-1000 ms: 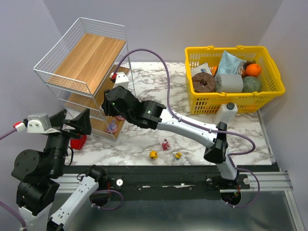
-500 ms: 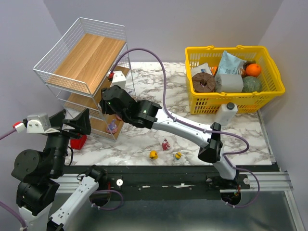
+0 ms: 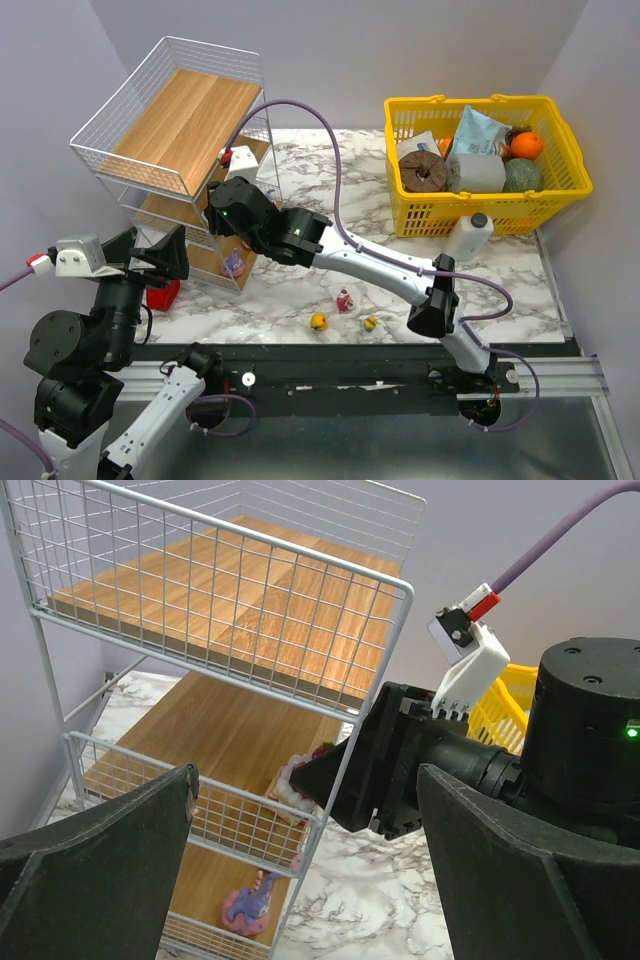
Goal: Place and organize the plastic toys onto the shelf
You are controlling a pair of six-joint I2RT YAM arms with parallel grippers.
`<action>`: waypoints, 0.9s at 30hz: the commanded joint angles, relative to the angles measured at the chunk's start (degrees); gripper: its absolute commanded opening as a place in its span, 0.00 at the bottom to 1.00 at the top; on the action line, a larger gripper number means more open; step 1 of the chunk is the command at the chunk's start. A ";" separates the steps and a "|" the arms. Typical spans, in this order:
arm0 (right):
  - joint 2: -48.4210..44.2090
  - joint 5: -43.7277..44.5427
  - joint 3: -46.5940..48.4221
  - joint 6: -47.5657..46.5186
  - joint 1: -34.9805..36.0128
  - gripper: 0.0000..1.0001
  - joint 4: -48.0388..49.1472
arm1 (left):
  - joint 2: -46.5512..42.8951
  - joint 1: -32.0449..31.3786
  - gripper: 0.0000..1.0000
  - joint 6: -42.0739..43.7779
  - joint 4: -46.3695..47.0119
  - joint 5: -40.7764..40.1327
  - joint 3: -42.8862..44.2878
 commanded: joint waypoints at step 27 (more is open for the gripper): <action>2.30 0.95 1.72 0.26 0.28 0.54 3.33 | -1.18 -0.37 0.99 0.97 -1.24 -1.53 0.55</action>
